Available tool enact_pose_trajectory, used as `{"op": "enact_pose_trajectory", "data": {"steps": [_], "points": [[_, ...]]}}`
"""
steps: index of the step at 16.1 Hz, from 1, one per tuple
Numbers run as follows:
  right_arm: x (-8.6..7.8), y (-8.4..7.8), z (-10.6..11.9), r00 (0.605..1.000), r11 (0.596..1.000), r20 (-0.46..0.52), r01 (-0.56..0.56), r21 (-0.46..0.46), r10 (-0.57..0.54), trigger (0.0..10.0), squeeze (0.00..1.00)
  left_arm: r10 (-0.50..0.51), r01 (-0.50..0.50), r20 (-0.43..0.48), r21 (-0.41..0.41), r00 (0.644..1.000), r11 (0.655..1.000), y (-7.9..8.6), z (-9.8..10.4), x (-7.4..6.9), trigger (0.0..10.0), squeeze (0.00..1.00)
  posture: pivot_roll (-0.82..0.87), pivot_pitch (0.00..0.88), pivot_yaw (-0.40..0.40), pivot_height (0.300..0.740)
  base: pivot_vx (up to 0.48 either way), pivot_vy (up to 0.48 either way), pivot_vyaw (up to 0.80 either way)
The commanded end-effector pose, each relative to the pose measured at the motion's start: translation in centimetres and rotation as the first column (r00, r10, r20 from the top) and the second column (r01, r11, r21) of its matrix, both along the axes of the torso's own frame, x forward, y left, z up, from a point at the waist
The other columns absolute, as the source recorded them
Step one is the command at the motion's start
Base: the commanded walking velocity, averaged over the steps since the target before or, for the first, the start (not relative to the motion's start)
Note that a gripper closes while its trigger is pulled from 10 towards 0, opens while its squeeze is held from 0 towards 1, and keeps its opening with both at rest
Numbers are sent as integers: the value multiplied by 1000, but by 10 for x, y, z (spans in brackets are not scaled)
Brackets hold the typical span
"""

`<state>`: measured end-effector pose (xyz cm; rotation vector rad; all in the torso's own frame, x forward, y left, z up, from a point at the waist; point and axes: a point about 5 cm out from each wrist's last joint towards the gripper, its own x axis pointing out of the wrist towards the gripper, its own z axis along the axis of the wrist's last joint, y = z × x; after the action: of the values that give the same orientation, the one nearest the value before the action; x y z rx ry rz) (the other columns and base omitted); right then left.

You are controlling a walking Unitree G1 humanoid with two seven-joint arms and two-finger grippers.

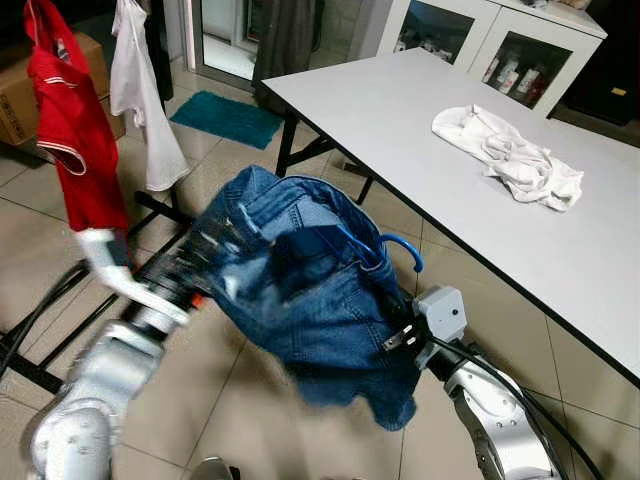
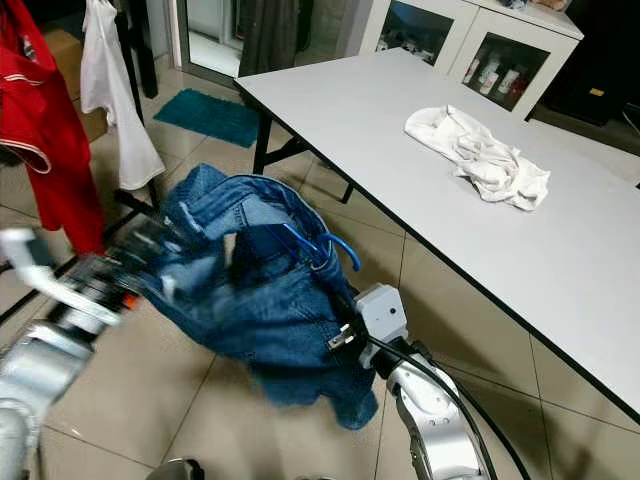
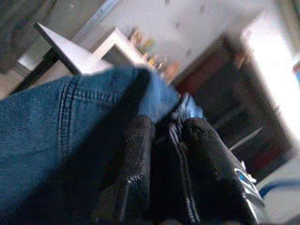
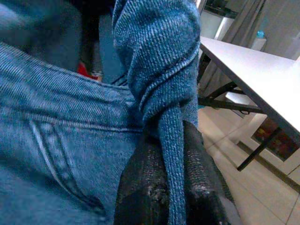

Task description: Hang hanger

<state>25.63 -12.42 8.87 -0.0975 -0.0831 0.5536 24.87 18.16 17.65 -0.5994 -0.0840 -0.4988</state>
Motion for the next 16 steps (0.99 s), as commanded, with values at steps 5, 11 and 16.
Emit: {"op": "enact_pose_trajectory", "data": {"steps": [5, 11, 16], "points": [[5, -8, 8, 999, 1000, 43, 26, -3, -26, 0, 0, 16, -16, 34, -4, 999, 1000, -7, 3, 0, 10000, 0, 137, 99, -150, 740, 0, 0, 0], [3, -6, 7, 999, 1000, 38, 21, -1, -21, 0, 0, -1, 6, 30, -149, 1000, 989, -15, 3, -5, 10000, 1000, 144, 105, -152, 740, 0, 0, 0], [5, -5, 8, 999, 1000, 40, 12, -1, -12, 0, 0, 38, -43, -19, -344, 999, 938, -9, 2, -4, 10000, 0, 149, 105, -155, 740, 0, 0, 0]]}}
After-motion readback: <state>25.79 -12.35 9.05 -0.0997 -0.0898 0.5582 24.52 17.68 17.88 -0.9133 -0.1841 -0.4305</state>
